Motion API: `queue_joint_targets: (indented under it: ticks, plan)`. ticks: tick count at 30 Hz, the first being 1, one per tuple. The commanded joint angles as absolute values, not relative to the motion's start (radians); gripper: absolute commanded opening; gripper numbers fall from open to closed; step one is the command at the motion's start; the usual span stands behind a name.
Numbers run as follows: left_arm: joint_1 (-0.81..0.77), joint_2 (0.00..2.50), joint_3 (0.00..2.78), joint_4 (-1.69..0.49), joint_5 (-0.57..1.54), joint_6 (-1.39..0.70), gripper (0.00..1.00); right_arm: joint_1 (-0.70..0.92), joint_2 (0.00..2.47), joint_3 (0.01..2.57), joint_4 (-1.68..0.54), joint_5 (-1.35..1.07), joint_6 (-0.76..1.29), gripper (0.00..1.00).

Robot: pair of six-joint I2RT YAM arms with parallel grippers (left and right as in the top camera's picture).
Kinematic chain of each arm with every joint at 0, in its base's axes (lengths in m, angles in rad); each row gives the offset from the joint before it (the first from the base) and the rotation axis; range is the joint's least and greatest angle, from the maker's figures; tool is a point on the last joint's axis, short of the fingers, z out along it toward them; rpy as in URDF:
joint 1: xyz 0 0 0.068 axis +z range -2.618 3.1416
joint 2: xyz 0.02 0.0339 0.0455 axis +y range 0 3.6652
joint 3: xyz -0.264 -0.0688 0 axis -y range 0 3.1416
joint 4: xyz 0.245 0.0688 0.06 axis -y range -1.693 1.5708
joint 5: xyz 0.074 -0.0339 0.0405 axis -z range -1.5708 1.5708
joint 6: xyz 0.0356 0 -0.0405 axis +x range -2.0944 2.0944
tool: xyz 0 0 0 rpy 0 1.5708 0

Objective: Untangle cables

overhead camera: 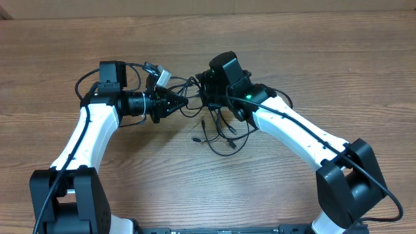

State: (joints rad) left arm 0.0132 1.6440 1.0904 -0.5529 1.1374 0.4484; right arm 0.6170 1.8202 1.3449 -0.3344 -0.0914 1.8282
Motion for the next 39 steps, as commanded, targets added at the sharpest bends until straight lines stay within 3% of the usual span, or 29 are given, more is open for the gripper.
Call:
queue_joint_targets:
  ticks: [1,8,29,39]
  plan:
    - [0.013,1.648,1.083,-0.548,1.117,0.464,0.04,0.617,1.837,1.348,-0.384,-0.072,1.777,0.39]
    - [0.013,1.648,1.083,-0.542,1.118,0.464,0.04,0.564,1.837,1.348,-0.408,-0.250,1.565,0.38]
    - [0.013,1.648,1.083,-0.538,1.135,0.464,0.04,0.602,1.837,1.348,-0.299,-0.299,1.581,0.39]
    - [0.012,1.648,1.083,-0.538,1.195,0.464,0.04,0.622,1.855,1.348,-0.227,-0.246,1.639,0.45]
